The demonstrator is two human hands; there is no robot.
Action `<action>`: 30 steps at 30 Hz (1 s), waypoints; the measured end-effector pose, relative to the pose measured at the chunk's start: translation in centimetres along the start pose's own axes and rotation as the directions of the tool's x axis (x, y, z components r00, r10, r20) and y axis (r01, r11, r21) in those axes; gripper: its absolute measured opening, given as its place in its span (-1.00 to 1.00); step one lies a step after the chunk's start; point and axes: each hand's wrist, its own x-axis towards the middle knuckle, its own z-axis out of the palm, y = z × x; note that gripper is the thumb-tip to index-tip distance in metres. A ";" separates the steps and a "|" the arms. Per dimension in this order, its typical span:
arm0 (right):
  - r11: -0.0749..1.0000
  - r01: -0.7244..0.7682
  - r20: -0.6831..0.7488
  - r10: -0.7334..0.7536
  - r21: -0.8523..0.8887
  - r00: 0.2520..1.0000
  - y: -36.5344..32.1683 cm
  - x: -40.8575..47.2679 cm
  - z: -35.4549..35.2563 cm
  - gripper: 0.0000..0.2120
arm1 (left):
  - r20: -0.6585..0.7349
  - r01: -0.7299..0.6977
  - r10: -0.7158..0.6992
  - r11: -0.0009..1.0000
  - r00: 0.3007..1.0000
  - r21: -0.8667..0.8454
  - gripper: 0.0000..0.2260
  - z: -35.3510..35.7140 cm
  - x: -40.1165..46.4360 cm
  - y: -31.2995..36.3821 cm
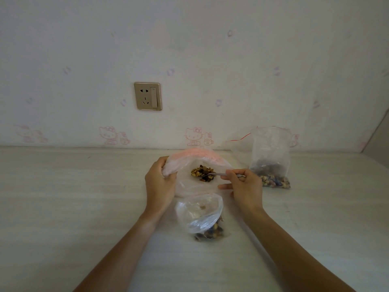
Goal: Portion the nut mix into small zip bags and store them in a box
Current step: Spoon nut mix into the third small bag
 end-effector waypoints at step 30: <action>0.644 0.641 0.360 -0.531 -0.417 0.767 -5.8 -9.7 -8.8 -0.89 | 0.335 0.271 -0.313 0.948 0.889 0.168 -0.85 -4.9 -7.8 5.8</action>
